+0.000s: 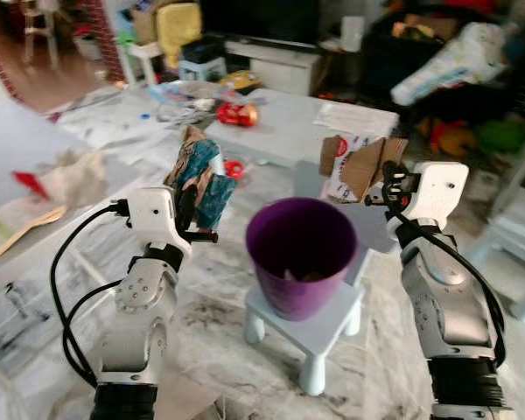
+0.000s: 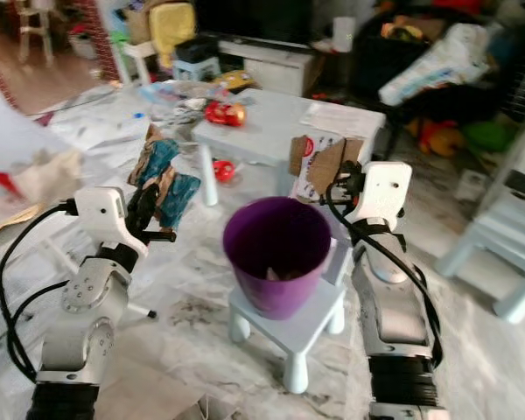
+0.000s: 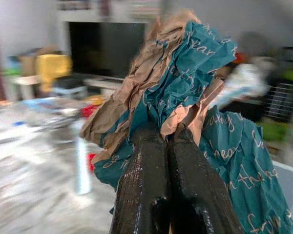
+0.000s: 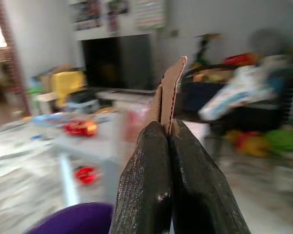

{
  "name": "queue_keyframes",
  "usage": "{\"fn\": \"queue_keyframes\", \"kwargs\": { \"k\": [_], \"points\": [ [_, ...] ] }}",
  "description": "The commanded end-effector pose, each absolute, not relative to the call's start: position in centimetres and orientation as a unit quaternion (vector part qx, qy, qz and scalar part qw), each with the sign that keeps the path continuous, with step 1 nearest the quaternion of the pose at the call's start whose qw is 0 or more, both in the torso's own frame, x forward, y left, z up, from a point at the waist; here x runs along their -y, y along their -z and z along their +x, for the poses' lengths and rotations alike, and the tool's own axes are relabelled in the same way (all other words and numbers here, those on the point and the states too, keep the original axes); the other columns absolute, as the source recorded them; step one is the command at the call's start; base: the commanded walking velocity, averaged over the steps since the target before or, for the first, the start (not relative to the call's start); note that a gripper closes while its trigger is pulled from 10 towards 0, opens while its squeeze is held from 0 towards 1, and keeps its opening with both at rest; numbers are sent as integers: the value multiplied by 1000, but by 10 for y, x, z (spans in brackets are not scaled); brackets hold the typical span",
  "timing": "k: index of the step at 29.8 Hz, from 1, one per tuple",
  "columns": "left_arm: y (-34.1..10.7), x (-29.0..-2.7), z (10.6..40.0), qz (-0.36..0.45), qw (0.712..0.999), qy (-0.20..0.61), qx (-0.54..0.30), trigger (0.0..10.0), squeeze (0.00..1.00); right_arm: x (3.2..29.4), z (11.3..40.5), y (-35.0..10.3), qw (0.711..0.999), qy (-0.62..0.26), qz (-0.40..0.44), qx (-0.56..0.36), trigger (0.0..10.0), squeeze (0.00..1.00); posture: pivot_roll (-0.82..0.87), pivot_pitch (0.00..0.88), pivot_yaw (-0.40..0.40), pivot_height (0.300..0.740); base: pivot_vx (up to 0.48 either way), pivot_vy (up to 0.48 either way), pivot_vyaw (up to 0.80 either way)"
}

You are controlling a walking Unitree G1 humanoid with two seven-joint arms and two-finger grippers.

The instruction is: Picking trash to rubbish bin

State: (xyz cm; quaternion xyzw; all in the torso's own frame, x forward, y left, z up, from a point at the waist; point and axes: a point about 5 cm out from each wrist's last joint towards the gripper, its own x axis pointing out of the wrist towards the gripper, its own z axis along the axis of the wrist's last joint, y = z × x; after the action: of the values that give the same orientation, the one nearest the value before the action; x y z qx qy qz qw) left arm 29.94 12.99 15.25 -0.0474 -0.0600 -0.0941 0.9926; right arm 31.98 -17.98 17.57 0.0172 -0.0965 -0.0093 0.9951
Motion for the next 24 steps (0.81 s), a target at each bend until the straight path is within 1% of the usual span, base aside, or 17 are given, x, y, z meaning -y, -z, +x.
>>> {"fn": "queue_keyframes", "kwargs": {
  "k": [1, 2, 14, 24],
  "points": [
    [-152, -139, 302, -37, 995, 77, 54, 10000, 0, 172, 321, -178, 994, -3, 25, 102, 10000, 0, -10, 20, 43, 740, 0, 0, -800],
    [-152, -140, 303, -36, 995, 77, 54, 10000, 0, 172, 320, -177, 994, -2, 27, 102, 10000, 0, -11, 20, 45, 740, 0, 0, -800],
    [-154, -143, 309, -20, 996, 65, 55, 10000, 0, 170, 319, -175, 995, -3, 26, 100, 10000, 0, -13, 20, 57, 740, 0, 0, 0],
    [-153, -142, 311, -14, 996, 70, 53, 10000, 0, 162, 321, -169, 996, -23, 30, 87, 10000, 0, -7, 19, 60, 740, 327, 0, 0]
  ]
}}
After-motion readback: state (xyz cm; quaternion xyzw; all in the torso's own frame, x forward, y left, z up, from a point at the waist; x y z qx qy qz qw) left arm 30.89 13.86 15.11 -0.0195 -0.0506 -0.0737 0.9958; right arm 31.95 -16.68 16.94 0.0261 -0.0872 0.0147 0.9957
